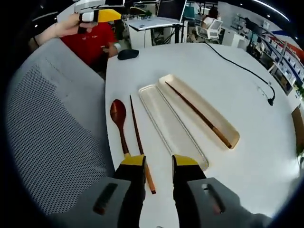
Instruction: Arrange the utensils inside the cutlery case until each visible utensil rests in its matching compartment.
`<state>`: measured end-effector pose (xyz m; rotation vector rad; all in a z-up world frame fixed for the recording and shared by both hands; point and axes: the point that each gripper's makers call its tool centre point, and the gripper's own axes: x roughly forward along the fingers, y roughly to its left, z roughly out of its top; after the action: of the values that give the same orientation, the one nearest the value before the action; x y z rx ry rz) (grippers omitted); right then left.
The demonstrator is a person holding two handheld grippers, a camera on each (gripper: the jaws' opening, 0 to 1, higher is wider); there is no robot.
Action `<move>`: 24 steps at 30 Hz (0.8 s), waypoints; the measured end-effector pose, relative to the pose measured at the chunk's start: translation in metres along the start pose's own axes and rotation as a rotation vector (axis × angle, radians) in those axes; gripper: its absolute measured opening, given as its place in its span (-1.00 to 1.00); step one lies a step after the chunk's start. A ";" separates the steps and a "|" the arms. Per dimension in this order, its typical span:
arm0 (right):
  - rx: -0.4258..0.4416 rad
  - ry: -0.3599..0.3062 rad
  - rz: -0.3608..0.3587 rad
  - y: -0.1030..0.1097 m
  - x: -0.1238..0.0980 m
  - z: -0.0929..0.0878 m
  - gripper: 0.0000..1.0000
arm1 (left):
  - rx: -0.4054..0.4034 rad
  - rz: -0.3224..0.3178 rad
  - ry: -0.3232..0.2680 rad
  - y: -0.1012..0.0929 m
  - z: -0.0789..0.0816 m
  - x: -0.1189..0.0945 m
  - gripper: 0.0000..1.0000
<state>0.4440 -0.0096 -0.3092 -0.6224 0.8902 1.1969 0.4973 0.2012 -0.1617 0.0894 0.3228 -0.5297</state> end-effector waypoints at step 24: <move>-0.182 0.167 0.110 0.029 0.062 0.004 -0.71 | -0.001 0.017 -0.022 0.004 0.005 -0.004 0.73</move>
<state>0.4239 0.0341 -0.3584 -0.8392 0.9718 1.3492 0.4974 0.2062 -0.1556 0.0855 0.3002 -0.5131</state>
